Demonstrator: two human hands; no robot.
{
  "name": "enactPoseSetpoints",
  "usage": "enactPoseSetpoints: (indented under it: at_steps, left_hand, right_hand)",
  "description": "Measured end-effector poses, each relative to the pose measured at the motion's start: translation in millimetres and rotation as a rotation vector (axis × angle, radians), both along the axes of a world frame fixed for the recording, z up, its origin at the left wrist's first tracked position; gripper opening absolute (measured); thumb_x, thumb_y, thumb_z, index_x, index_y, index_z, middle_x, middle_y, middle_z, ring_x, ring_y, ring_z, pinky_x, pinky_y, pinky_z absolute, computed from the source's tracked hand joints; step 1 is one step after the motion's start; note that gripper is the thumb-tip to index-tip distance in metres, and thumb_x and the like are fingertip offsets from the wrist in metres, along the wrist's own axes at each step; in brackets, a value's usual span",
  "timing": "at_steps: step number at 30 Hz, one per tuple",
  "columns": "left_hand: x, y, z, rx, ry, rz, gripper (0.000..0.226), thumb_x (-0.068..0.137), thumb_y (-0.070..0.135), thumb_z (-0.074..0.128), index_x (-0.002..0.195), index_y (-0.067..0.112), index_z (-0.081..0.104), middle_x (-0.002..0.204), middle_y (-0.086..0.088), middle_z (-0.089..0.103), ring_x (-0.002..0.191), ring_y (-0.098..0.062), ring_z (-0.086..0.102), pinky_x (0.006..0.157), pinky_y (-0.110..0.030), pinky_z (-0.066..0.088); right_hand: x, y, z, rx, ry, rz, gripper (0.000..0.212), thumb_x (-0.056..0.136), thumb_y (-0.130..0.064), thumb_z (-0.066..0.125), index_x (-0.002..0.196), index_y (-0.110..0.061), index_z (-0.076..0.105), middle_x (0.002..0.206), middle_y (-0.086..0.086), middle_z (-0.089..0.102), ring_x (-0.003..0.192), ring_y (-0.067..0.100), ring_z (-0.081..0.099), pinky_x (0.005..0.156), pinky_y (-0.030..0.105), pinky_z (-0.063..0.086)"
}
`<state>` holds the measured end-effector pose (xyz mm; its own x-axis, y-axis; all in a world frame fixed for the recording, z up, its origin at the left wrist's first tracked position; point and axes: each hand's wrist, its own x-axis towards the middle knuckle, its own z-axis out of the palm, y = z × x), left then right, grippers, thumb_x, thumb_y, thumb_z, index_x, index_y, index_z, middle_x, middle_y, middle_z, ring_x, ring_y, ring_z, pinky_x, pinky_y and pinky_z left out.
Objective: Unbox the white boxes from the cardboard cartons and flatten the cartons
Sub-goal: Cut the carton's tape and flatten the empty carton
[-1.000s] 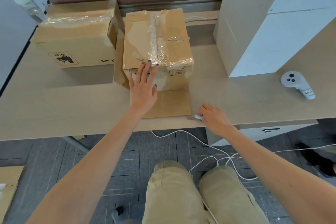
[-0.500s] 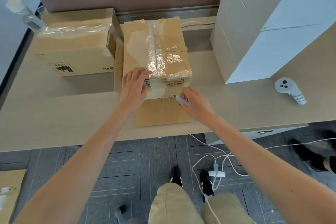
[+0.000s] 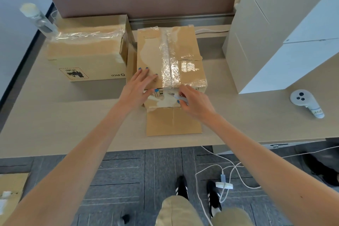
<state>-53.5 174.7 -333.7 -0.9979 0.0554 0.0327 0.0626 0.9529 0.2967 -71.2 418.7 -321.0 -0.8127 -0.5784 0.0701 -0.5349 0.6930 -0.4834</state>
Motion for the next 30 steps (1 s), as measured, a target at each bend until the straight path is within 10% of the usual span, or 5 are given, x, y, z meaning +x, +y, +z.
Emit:
enactPoseSetpoints:
  at_steps: [13, 30]
  left_hand:
    - [-6, -10, 6, -0.299, 0.061, -0.141, 0.045, 0.099, 0.036, 0.053, 0.141, 0.021, 0.048, 0.142, -0.019, 0.046, 0.127, -0.04, 0.044, 0.064, -0.047, 0.058]
    - [-5, -7, -3, -0.408, 0.169, -0.154, 0.056, 0.105, 0.045, 0.017, 0.135, 0.016, 0.054, 0.135, -0.022, 0.054, 0.121, -0.042, 0.054, 0.067, -0.045, 0.06]
  right_hand:
    - [-5, -8, -1, 0.042, 0.108, 0.048, 0.006, 0.089, -0.01, 0.05, 0.091, -0.012, 0.045, 0.083, -0.001, 0.049, 0.057, 0.025, 0.048, 0.046, 0.028, 0.032]
    - [5, -15, 0, 0.111, 0.365, -0.001, 0.055, 0.057, 0.011, 0.074, 0.1, -0.013, 0.049, 0.077, 0.016, 0.058, 0.038, 0.017, 0.031, 0.037, 0.021, 0.02]
